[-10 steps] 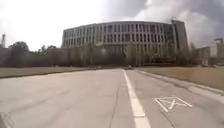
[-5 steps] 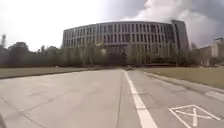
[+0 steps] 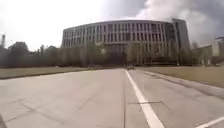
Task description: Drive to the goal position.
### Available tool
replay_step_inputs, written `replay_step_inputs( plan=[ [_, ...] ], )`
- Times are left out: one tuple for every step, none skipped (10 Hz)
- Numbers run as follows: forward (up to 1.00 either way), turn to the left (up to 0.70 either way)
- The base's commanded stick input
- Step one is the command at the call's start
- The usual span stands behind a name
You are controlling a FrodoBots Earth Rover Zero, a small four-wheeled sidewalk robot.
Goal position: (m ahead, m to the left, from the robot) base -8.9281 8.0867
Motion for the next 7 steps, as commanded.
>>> replay_step_inputs(
  plan=[
    [1.0,0.0],
    [1.0,0.0],
    [1.0,0.0],
    [1.0,0.0],
    [1.0,0.0],
    [1.0,0.0],
    [1.0,0.0]
  ],
)
